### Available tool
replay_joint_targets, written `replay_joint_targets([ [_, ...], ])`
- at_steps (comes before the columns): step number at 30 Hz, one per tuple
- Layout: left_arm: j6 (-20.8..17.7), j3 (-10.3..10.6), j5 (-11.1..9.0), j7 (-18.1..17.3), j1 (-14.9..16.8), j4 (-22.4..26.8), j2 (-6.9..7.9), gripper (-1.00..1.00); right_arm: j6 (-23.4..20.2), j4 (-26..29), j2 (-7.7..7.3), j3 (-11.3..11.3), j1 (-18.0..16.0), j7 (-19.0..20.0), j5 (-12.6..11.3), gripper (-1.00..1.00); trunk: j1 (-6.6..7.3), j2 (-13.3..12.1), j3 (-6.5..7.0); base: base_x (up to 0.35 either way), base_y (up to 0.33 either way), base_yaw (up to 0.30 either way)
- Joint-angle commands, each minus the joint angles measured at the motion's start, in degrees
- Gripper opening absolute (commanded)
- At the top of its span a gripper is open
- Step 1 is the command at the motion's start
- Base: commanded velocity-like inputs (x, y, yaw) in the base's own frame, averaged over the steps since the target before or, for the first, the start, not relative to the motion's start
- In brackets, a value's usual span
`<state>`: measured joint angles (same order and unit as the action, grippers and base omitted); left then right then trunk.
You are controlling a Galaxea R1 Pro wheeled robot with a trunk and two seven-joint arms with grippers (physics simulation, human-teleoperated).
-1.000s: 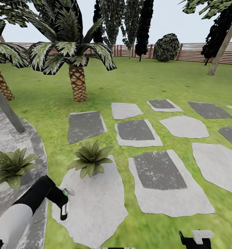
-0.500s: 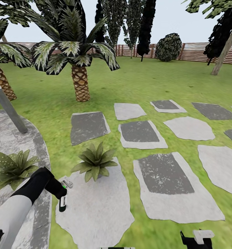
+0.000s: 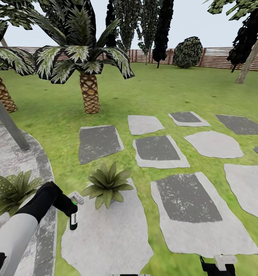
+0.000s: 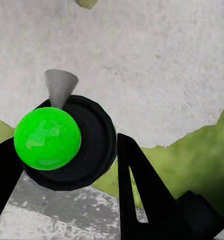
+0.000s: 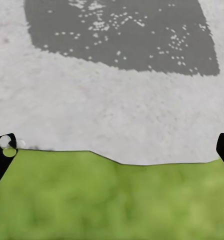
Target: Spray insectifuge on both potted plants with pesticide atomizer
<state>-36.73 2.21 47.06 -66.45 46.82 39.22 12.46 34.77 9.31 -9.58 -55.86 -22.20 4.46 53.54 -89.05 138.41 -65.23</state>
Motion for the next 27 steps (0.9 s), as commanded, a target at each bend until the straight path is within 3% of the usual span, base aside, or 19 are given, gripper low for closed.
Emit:
replay_joint_targets([
  [1,-0.46,1.09,1.04,-2.84,0.07,0.75,0.17,-1.0,0.2,0.01,0.0,-0.48,-0.04,0.47,0.07,1.0,0.01,0.02,-0.05,0.016,0.0,0.0],
  [4,-0.5,3.51,5.7,-9.84,0.39,3.03,0.57,-1.0,0.21,0.01,0.0,-0.48,-0.04,0.47,0.07,1.0,0.01,0.02,-0.05,0.006,0.0,0.0],
  [6,-0.57,3.98,10.45,-14.4,0.82,5.77,0.61,-1.0,0.18,0.01,0.0,-0.48,-0.04,0.47,0.07,1.0,0.01,0.02,-0.05,0.001,0.0,0.0],
  [8,-0.74,4.07,12.62,-16.22,0.92,7.58,0.41,-1.0,0.16,0.01,0.0,-0.48,-0.04,0.47,0.07,1.0,0.01,0.02,-0.05,0.0,0.0,0.0],
  [11,-4.1,4.24,13.76,-17.01,0.46,8.87,0.11,-1.0,0.18,0.01,0.0,-0.49,-0.04,0.47,0.07,1.0,0.01,0.02,-0.05,0.076,0.0,0.0],
  [22,-4.36,4.26,13.85,-16.45,-0.13,8.87,-0.49,-1.0,0.18,0.01,0.02,-0.48,-0.04,0.55,0.07,1.0,0.01,0.02,-0.05,0.203,0.136,0.0],
  [27,-4.32,4.17,13.17,-11.44,-2.22,8.24,-0.54,-1.0,0.17,-0.07,0.08,-0.48,-0.04,0.59,0.16,1.0,0.01,0.02,-0.05,0.006,0.007,0.0],
])
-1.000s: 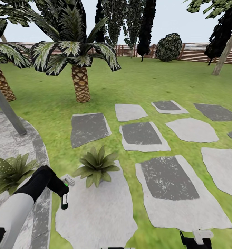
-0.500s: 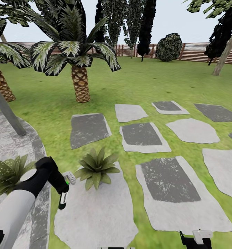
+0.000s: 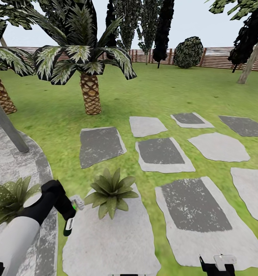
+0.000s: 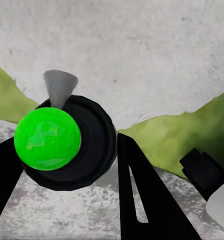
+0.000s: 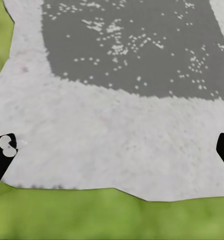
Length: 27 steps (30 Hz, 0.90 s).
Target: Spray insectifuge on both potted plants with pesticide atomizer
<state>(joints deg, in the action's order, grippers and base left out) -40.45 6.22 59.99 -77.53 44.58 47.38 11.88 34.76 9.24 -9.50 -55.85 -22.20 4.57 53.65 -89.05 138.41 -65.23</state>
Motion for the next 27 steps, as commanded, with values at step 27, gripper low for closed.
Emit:
replay_joint_targets([
  [27,-0.28,-5.26,-0.38,9.46,-6.12,-0.18,-3.85,-1.0,0.14,-0.01,0.0,-0.4,-0.03,0.53,0.14,1.0,0.01,0.02,-0.05,0.028,0.039,0.0],
])
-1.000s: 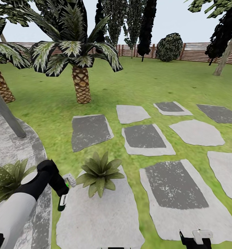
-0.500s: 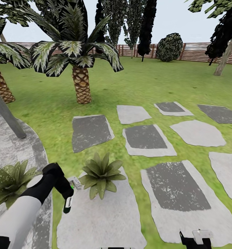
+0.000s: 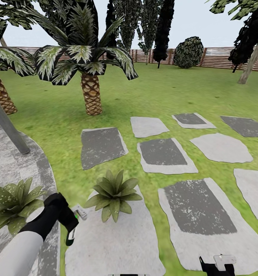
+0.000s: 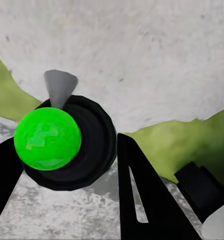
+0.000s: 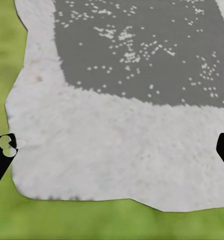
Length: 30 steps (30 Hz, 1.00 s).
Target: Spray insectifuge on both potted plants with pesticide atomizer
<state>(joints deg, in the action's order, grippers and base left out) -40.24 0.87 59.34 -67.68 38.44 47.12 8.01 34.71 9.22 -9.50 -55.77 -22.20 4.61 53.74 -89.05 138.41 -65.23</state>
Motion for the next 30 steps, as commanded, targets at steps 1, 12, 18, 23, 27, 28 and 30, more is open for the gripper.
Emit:
replay_joint_targets([
  [1,-0.68,-0.23,0.33,-0.24,-0.01,0.19,0.13,-1.0,0.19,0.01,0.0,-0.48,-0.03,0.48,0.05,1.0,0.01,0.02,-0.05,0.0,0.0,0.0],
  [12,2.65,-9.35,-2.93,9.36,-1.2,-6.3,-3.96,-1.0,0.18,0.01,0.01,-0.4,-0.03,0.57,0.05,1.0,0.01,0.02,-0.05,0.068,0.04,0.0],
  [18,6.46,-9.31,-3.32,9.6,-2.0,-6.92,-6.33,-1.0,0.18,0.01,0.0,-0.4,-0.03,0.56,0.05,1.0,0.01,0.02,-0.05,0.007,0.002,0.0],
  [23,6.49,-9.6,-3.35,12.39,-2.05,-6.49,-6.26,-1.0,0.18,0.01,0.0,-0.4,-0.03,0.54,0.05,1.0,0.01,0.02,-0.05,0.242,0.0,0.0],
  [27,6.49,-9.49,-3.43,16.54,-2.12,-6.81,-6.24,-1.0,0.18,-0.06,0.0,-0.4,-0.03,0.5,0.05,1.0,0.01,0.02,-0.05,0.327,0.0,0.0],
  [28,6.49,-9.48,-3.43,16.59,-2.13,-6.79,-6.11,-1.0,0.18,-0.07,0.0,-0.4,-0.03,0.51,0.05,1.0,0.01,0.02,-0.05,0.265,0.0,0.0],
  [30,6.49,-9.51,-3.38,16.5,-2.17,-6.85,-5.79,-1.0,0.18,-0.07,0.0,-0.4,-0.03,0.49,0.05,1.0,0.01,0.02,-0.05,0.172,0.0,0.0],
])
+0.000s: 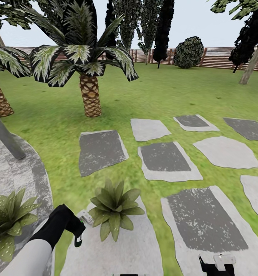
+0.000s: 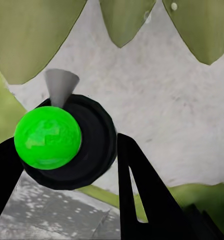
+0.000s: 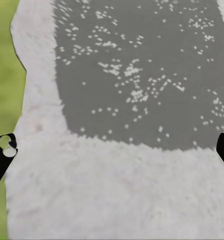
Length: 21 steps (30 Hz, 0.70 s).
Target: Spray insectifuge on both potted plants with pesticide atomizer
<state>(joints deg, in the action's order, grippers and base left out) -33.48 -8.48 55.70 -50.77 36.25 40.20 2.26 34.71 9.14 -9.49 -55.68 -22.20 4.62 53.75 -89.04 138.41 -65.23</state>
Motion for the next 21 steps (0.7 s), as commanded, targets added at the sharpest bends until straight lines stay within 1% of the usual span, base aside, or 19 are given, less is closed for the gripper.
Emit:
replay_joint_targets([
  [1,-0.27,-0.2,0.27,-0.44,0.0,0.06,0.08,-1.0,0.19,0.0,0.0,-0.49,-0.03,0.5,0.04,1.0,0.0,0.02,-0.05,0.062,0.0,0.0],
  [7,-0.19,-0.14,0.24,-0.23,-0.03,0.26,0.2,-1.0,0.19,0.0,0.0,-0.49,-0.03,0.48,0.04,1.0,0.0,0.02,-0.05,0.01,0.0,0.0],
  [12,-0.22,-0.14,0.2,-0.04,-0.03,0.48,0.2,-1.0,0.19,0.0,0.0,-0.49,-0.03,0.48,0.04,1.0,0.0,0.02,-0.05,-0.192,0.0,0.0],
  [16,-0.27,-0.2,0.2,0.04,-0.03,0.57,0.12,-1.0,0.19,0.0,0.0,-0.49,-0.03,0.51,0.04,1.0,0.0,0.02,-0.05,-0.039,0.008,0.0],
  [21,-0.27,-0.23,0.2,0.05,-0.03,0.61,0.11,-1.0,0.19,0.0,0.02,-0.49,-0.03,0.48,0.04,1.0,0.0,0.02,-0.05,-0.003,0.164,0.0],
])
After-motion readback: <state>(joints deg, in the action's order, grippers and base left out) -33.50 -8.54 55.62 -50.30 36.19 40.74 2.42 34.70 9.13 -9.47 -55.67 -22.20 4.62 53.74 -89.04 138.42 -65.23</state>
